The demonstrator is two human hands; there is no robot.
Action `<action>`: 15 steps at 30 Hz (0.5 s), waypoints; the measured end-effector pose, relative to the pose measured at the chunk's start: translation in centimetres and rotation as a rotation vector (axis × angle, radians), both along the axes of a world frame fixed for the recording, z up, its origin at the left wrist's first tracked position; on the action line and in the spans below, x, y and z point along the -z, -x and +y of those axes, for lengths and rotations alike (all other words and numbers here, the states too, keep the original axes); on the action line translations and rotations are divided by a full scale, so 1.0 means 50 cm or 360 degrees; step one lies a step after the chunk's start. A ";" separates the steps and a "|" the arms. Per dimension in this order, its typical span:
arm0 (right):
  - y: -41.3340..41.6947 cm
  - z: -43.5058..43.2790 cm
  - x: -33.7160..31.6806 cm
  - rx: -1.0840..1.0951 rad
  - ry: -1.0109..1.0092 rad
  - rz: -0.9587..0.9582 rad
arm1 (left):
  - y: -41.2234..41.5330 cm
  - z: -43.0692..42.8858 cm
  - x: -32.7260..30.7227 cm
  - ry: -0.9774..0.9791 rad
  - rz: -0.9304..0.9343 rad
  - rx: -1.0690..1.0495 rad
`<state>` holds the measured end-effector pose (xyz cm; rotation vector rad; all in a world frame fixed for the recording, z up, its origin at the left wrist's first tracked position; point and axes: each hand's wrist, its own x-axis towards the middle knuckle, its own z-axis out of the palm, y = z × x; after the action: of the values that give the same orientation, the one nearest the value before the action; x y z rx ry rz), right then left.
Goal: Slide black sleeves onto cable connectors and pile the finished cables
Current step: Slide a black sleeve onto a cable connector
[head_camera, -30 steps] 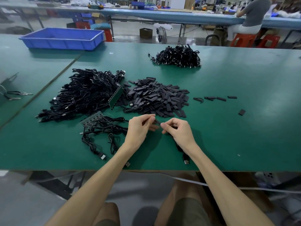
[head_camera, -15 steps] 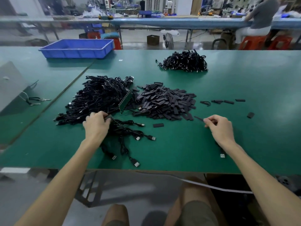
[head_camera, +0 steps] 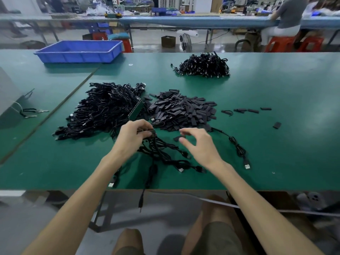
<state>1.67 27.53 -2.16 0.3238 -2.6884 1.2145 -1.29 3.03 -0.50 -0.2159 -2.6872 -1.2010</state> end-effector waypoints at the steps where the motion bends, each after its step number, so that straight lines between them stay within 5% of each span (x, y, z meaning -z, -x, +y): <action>1: -0.001 -0.019 0.003 -0.0031 0.0044 0.0001 | -0.001 0.014 0.002 -0.0011 0.0007 0.0051; 15: 0.034 -0.075 0.031 0.0131 0.0430 -0.0374 | -0.015 0.070 0.054 -0.0209 -0.0061 0.0172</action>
<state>-0.05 23.77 -3.70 0.0332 -2.6428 1.6569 -0.53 6.53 -3.19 -0.3255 -2.6456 -1.4212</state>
